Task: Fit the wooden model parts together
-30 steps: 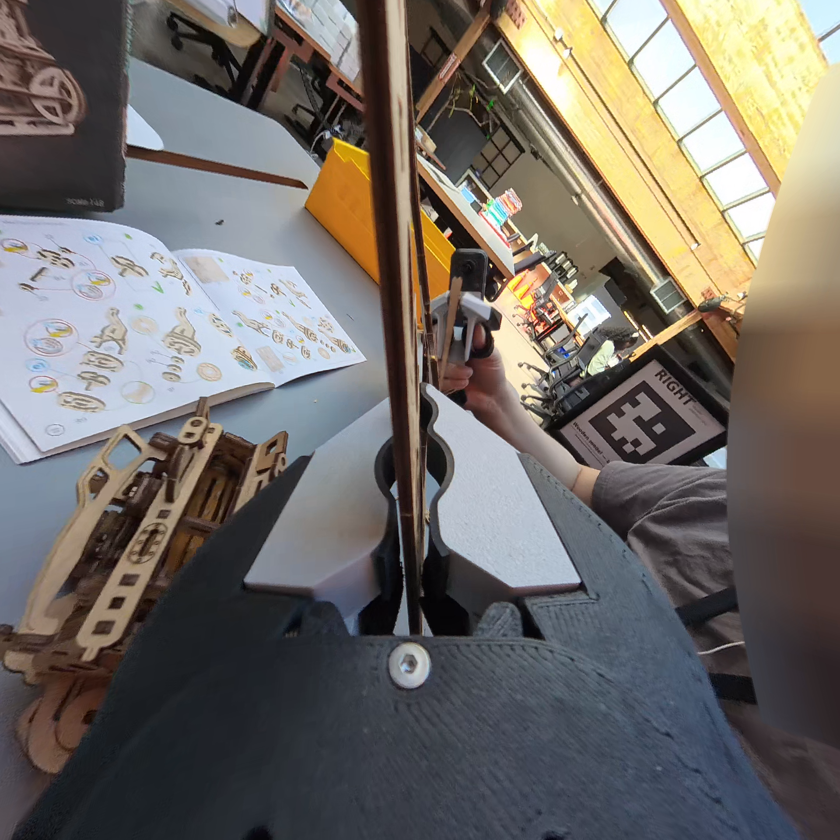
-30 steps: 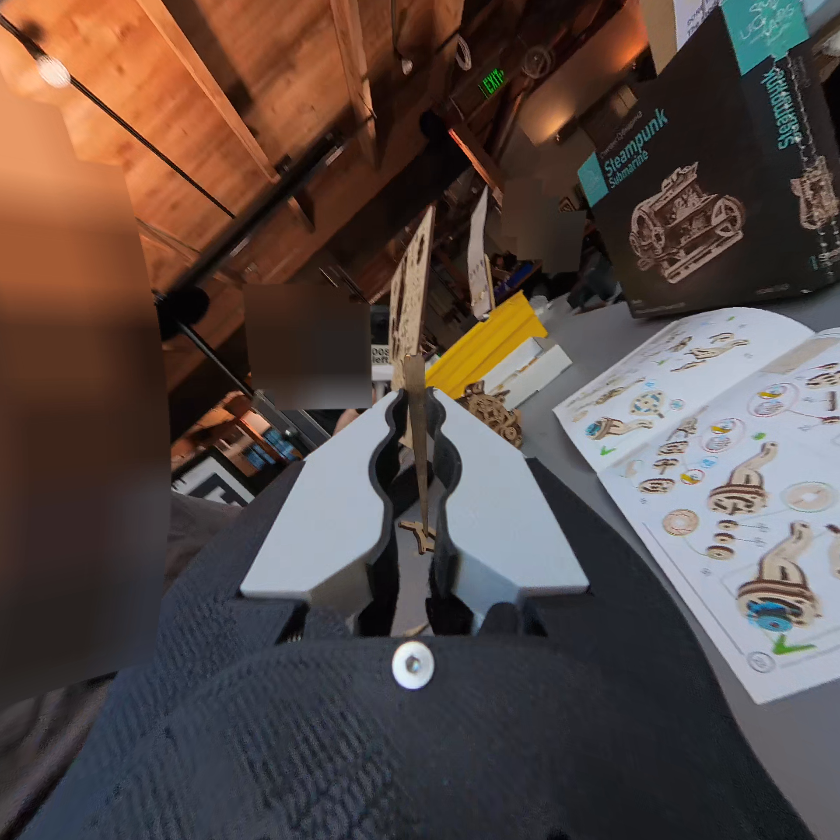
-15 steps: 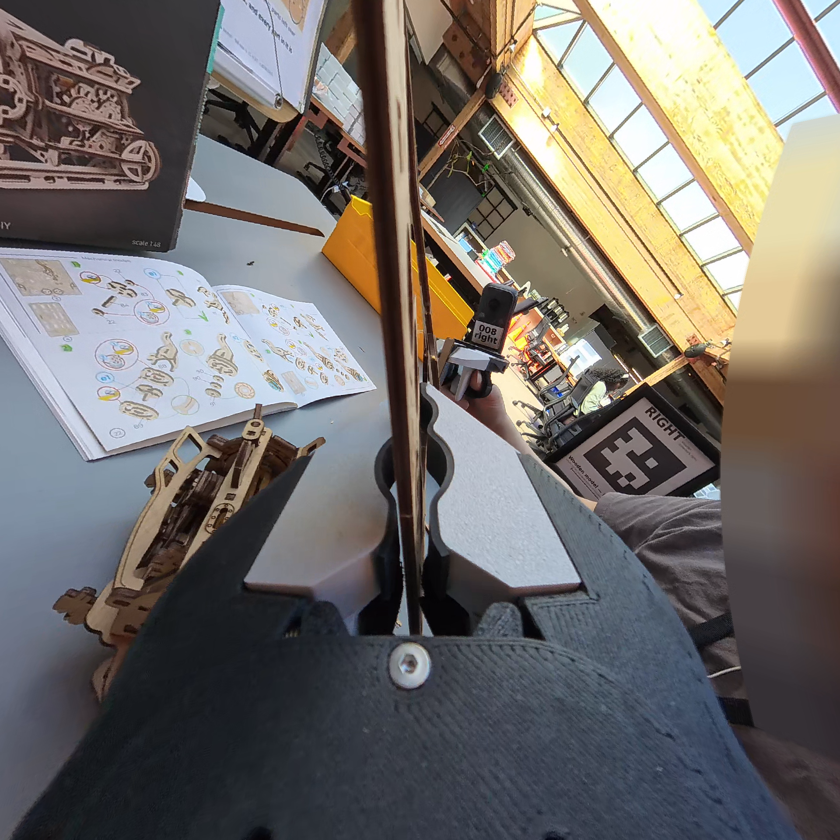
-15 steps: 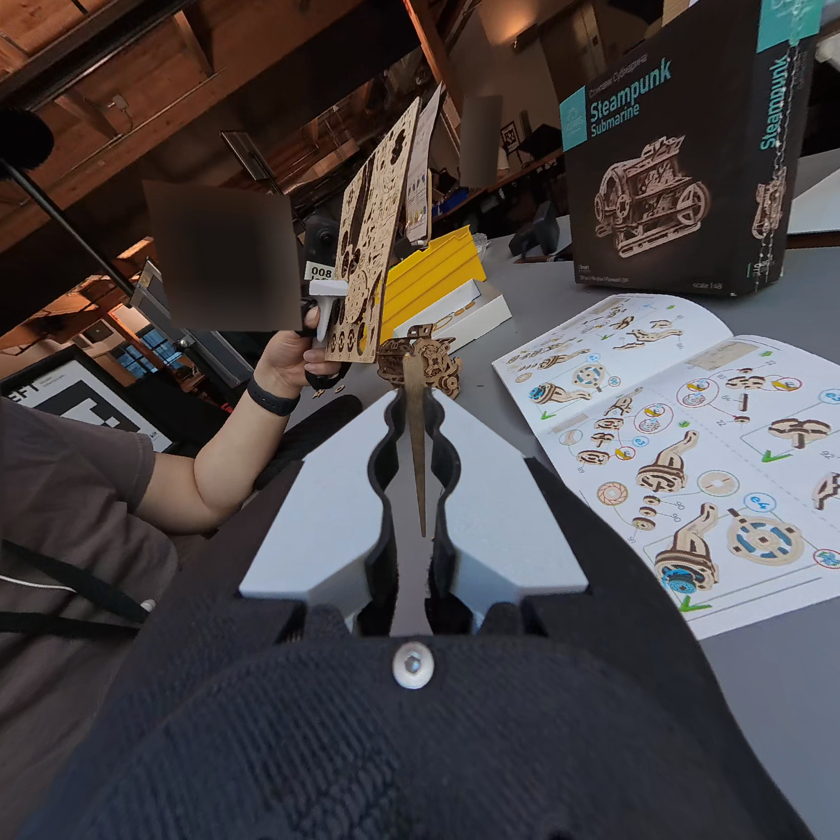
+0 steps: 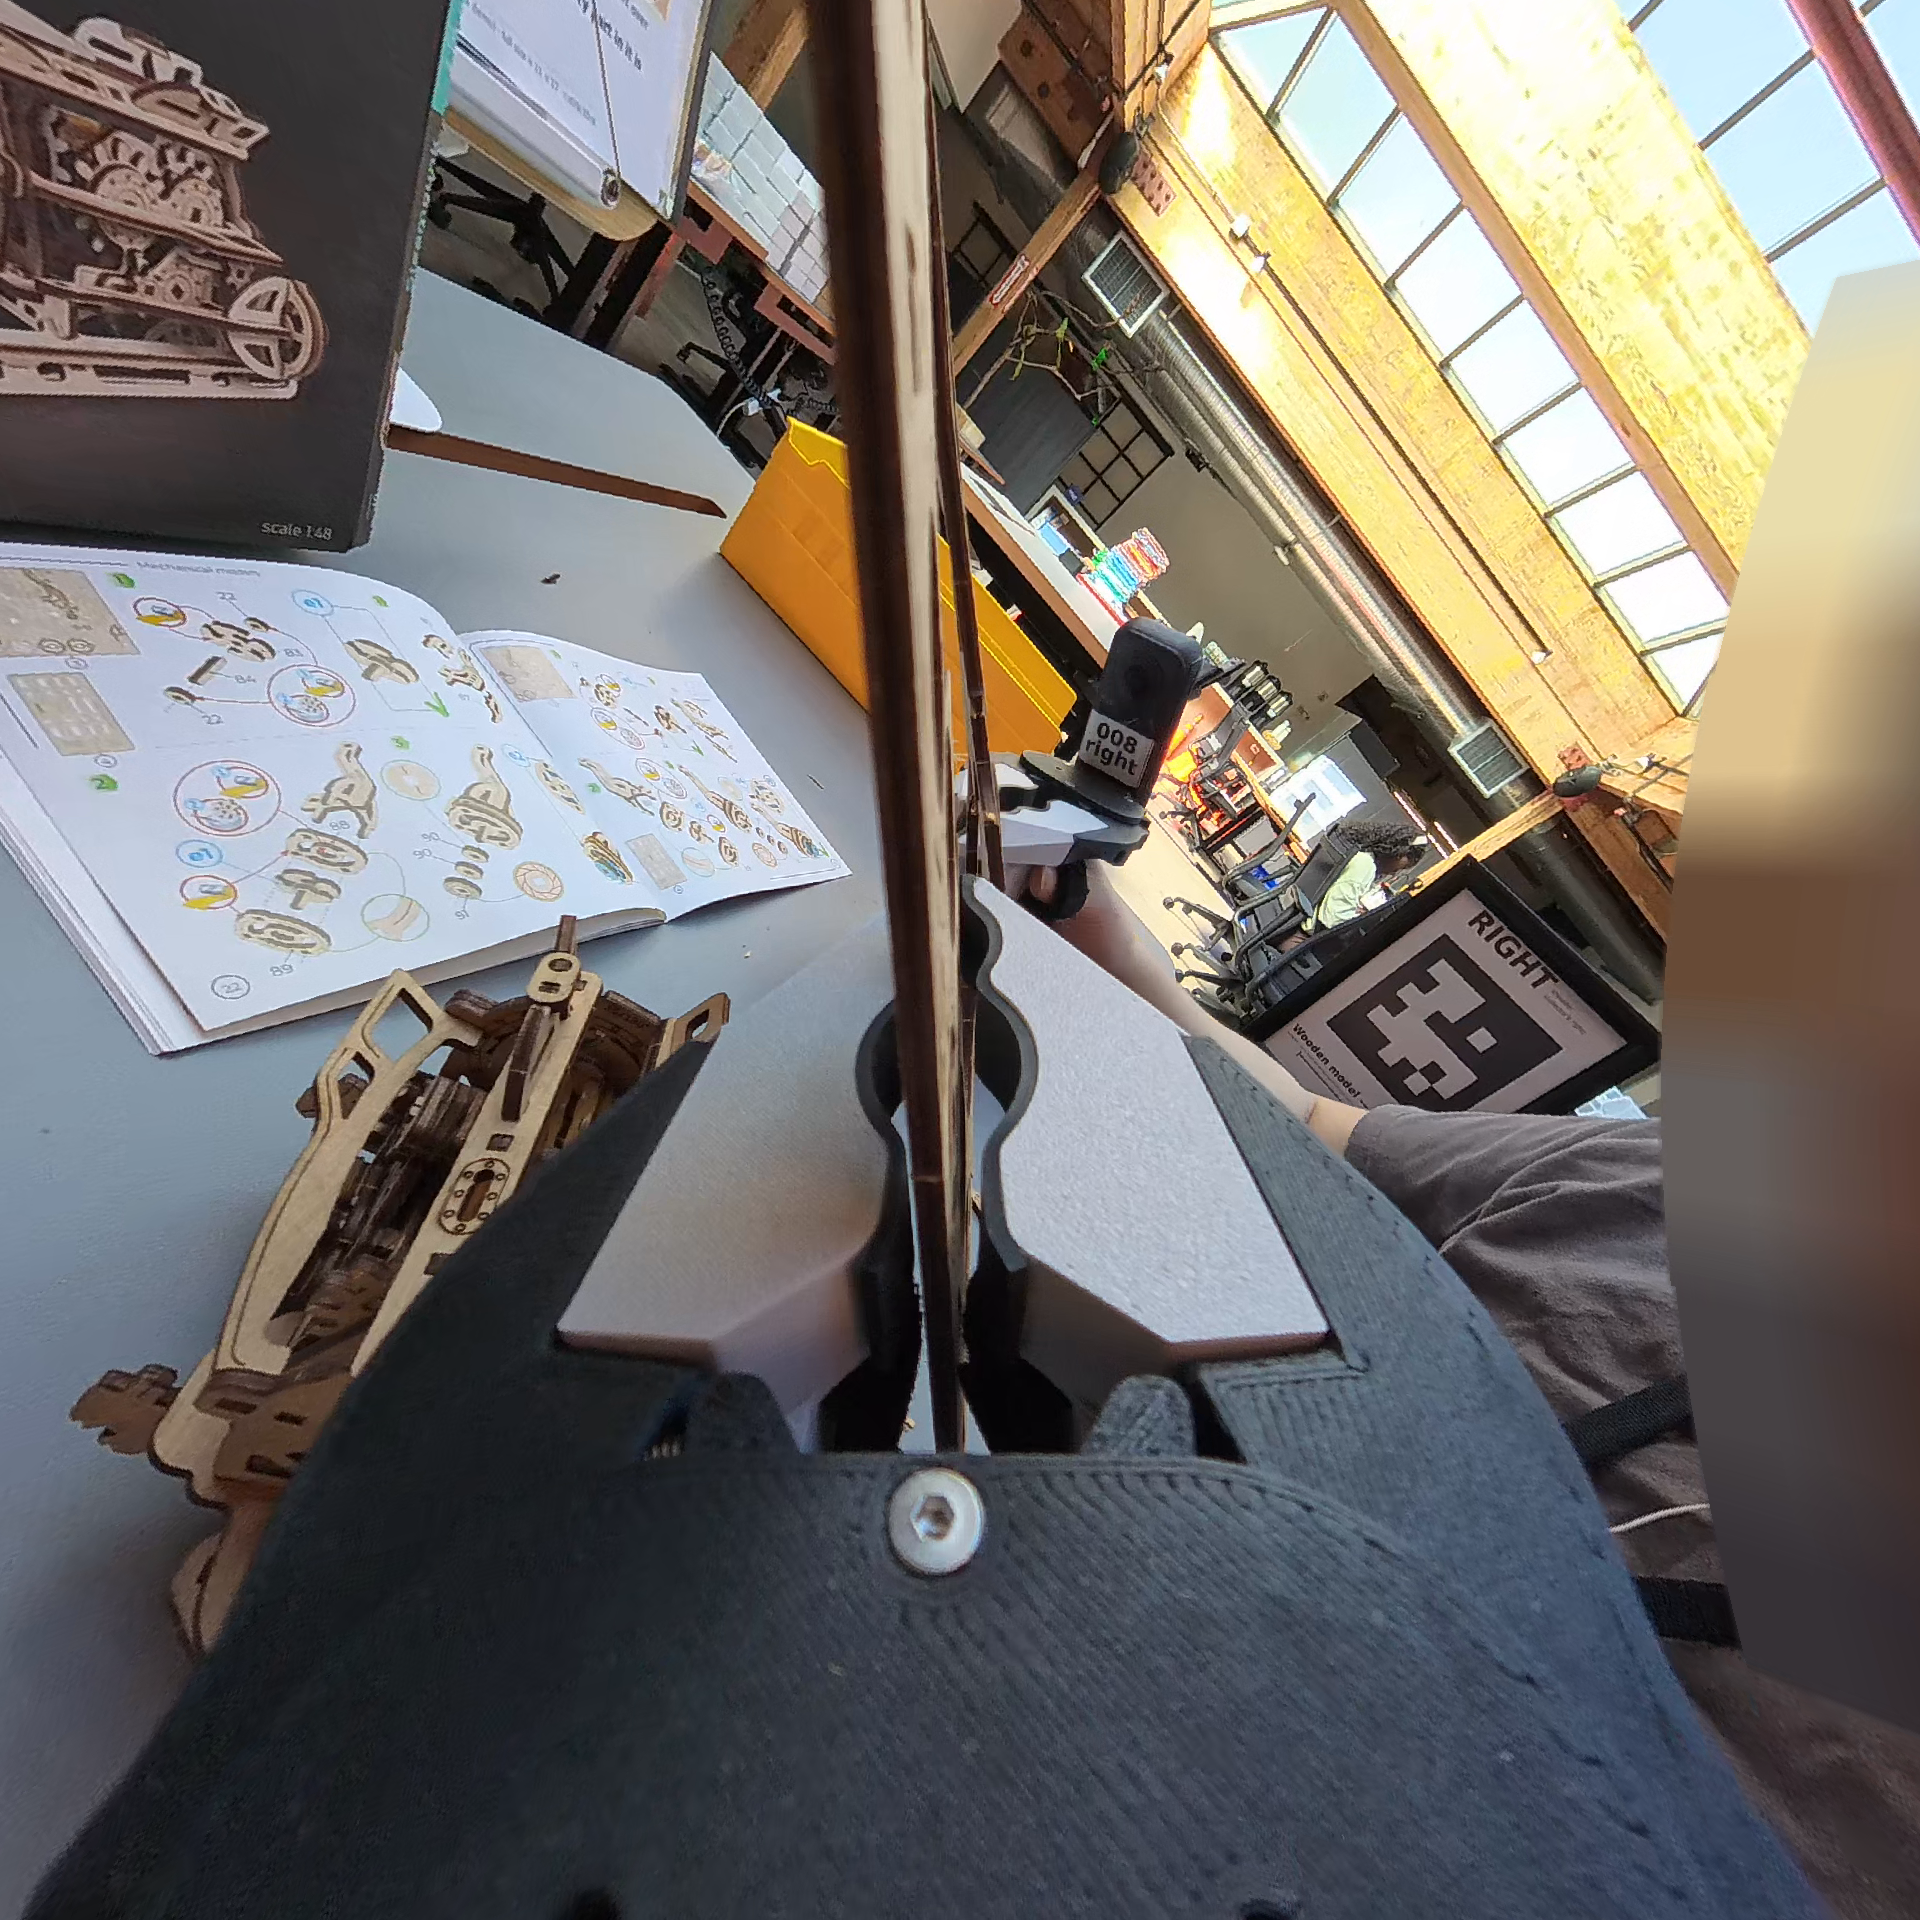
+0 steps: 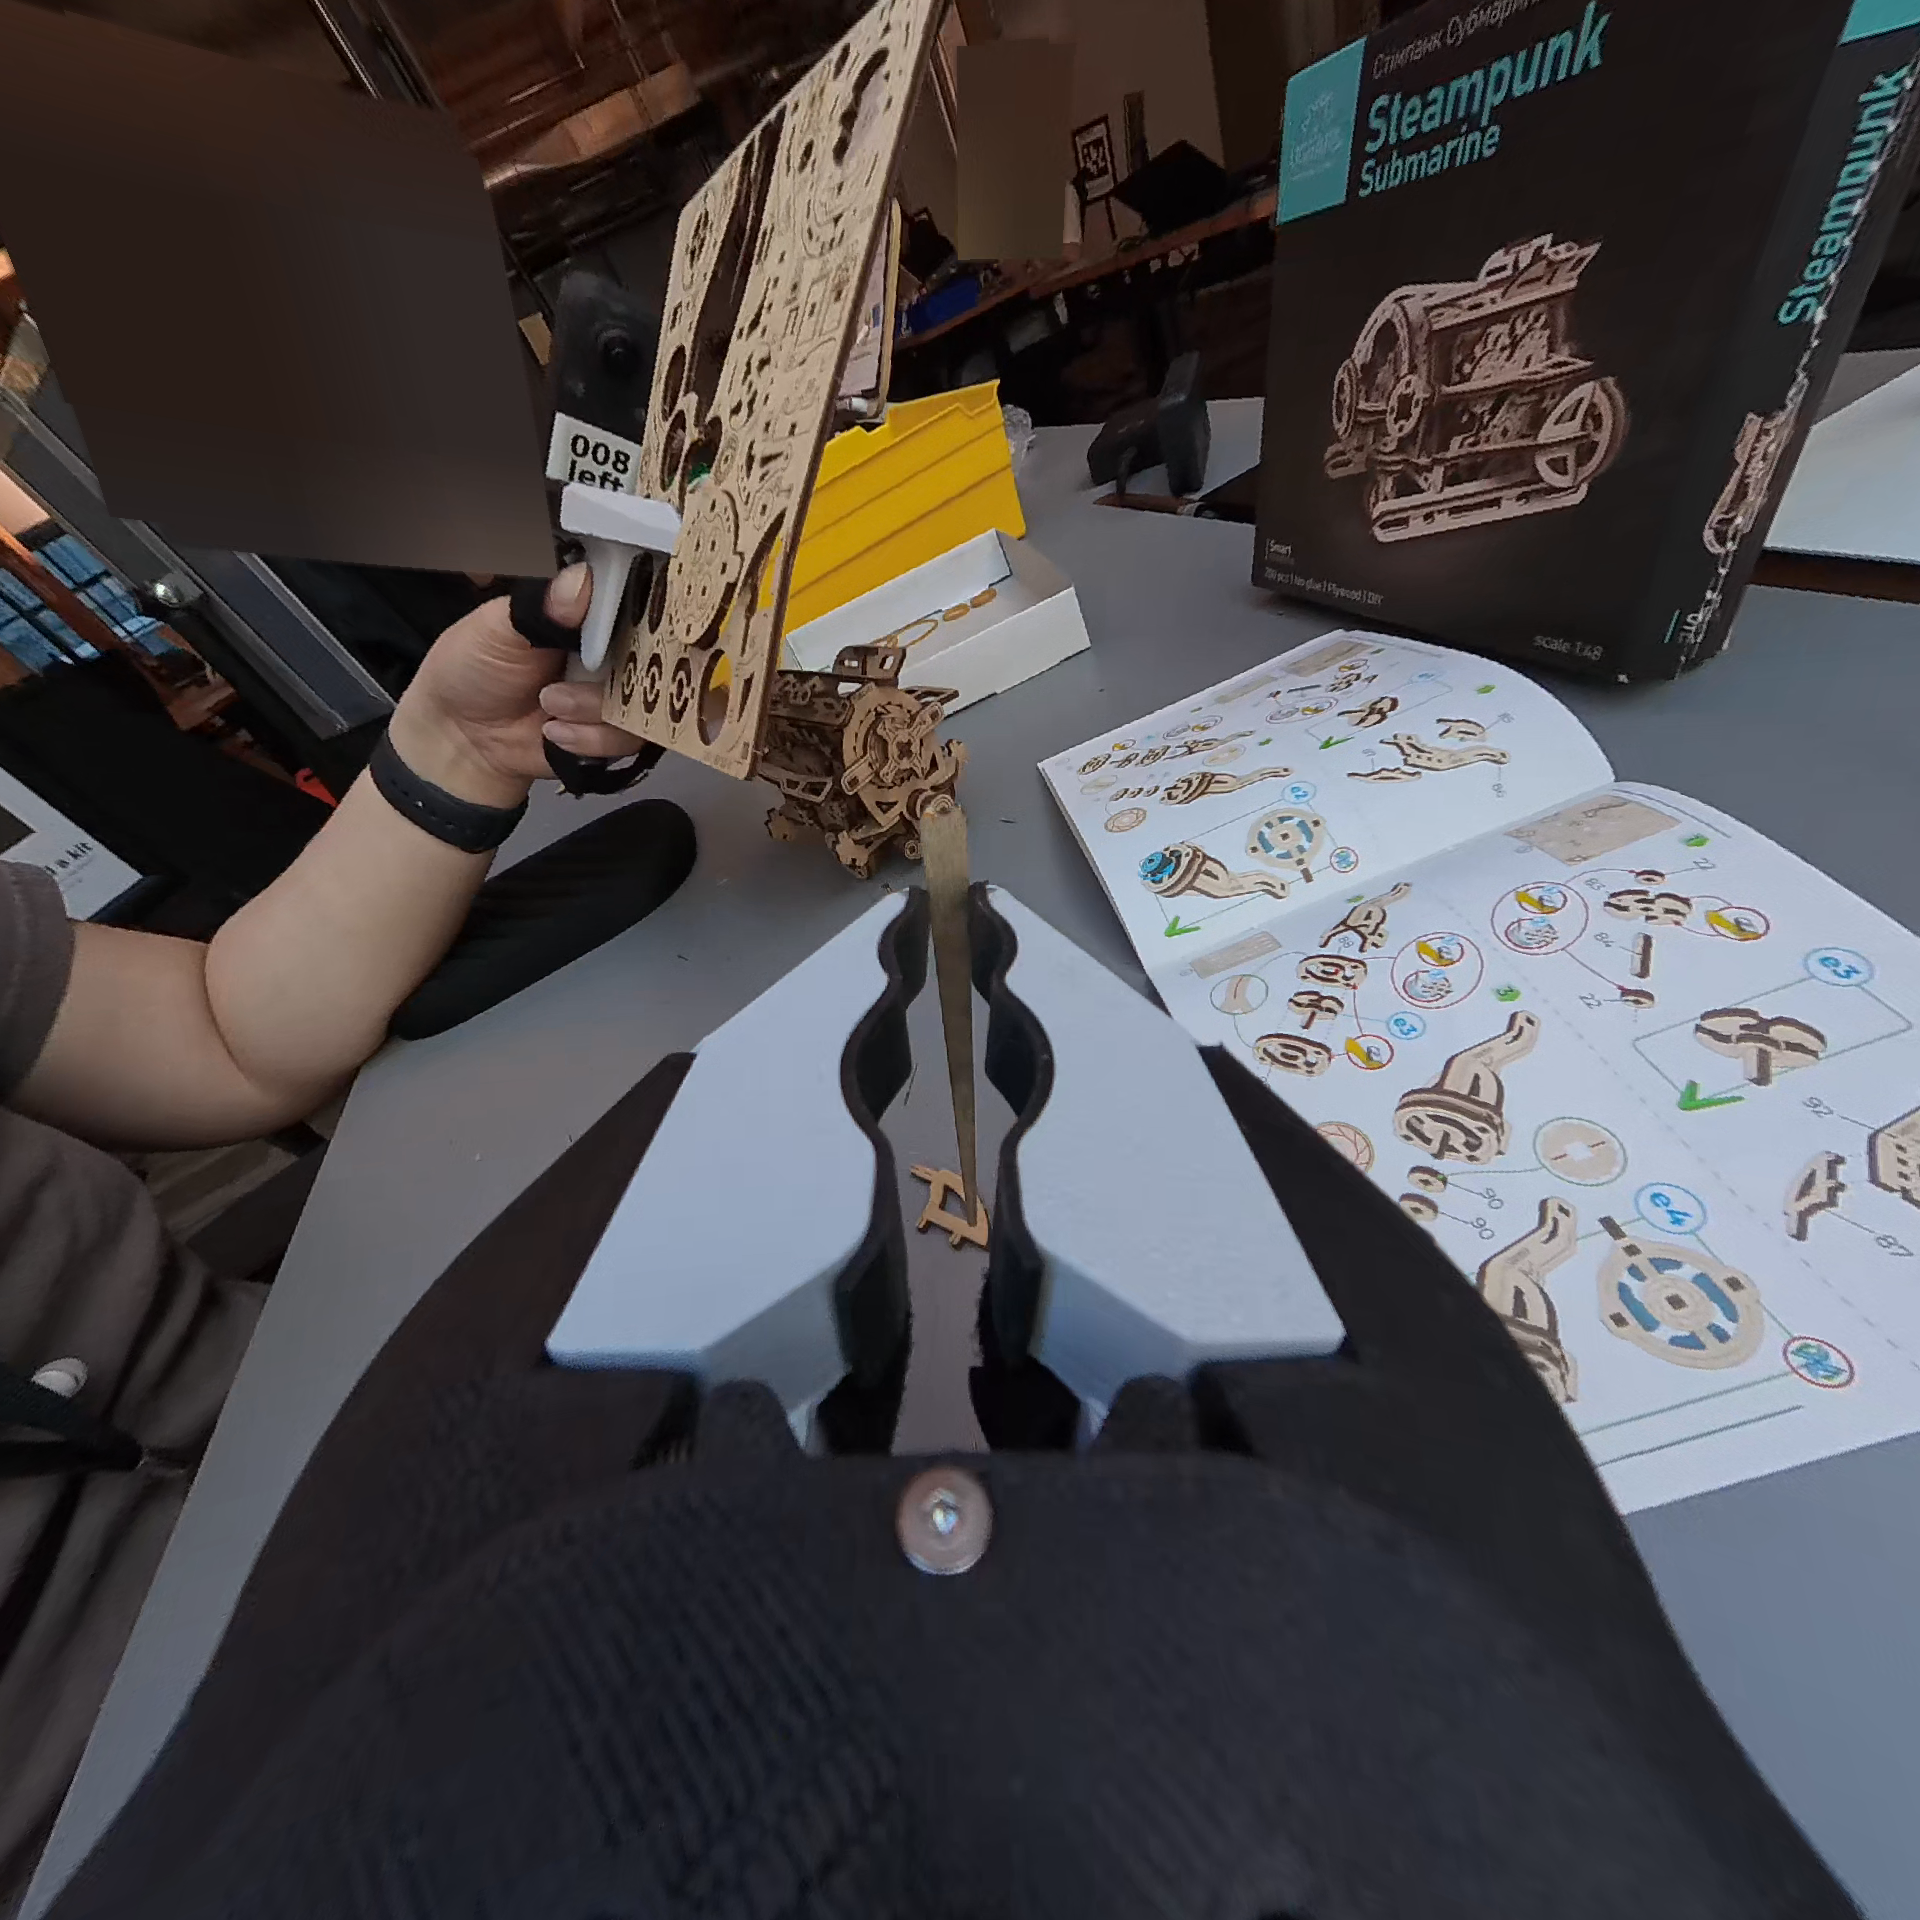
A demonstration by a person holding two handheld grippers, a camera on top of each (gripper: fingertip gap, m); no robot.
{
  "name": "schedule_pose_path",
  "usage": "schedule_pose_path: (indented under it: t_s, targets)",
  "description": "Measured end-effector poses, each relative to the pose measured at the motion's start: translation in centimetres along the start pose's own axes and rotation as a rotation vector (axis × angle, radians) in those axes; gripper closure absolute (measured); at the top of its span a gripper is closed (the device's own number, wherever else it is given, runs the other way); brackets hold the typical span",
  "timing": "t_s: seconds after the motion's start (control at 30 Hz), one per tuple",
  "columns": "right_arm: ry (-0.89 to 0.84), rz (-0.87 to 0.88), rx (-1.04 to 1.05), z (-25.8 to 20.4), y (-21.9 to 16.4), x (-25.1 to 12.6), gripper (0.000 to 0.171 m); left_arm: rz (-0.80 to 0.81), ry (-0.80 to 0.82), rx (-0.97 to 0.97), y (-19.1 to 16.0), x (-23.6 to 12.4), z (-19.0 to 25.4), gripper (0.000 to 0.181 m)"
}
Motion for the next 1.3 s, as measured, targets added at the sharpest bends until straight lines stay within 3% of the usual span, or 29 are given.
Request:
schedule_pose_path:
  t_s: [0.2, 0.37, 0.73, 1.07, 1.3]
  targets:
    - [0.031, -0.126, 0.028, -0.5, -1.5, 1.0, 0.166, 0.013, 0.003, 0.005, 0.2, -0.4, 0.1, 0.181]
    - [-0.025, -0.089, -0.063, 0.3, -0.3, 1.6, 0.166, 0.032, 0.007, 0.003, 0.5, -0.9, 0.0, 0.181]
    - [0.035, -0.063, -0.021, 0.7, 0.0, 1.8, 0.165, 0.047, 0.026, 0.013, 0.8, -1.4, -0.1, 0.181]
    - [0.145, 0.12, -0.001, -0.5, 1.0, -0.6, 0.165, -0.023, 0.046, 0.011, -0.2, -0.3, -0.4, 0.181]
    - [0.155, 0.003, -0.088, -1.1, -0.4, 0.4, 0.165, -0.043, 0.034, 0.009, -0.5, 0.2, -0.3, 0.181]
Point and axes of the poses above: each gripper's, where its closed fingertips meet, x out along the fingers, y out of its top, z = x × y across the jaws, the point moved 5 cm from there along -x, back along the fingers, and after that the axes turned 5 degrees about -z, right-handed, at the moved point
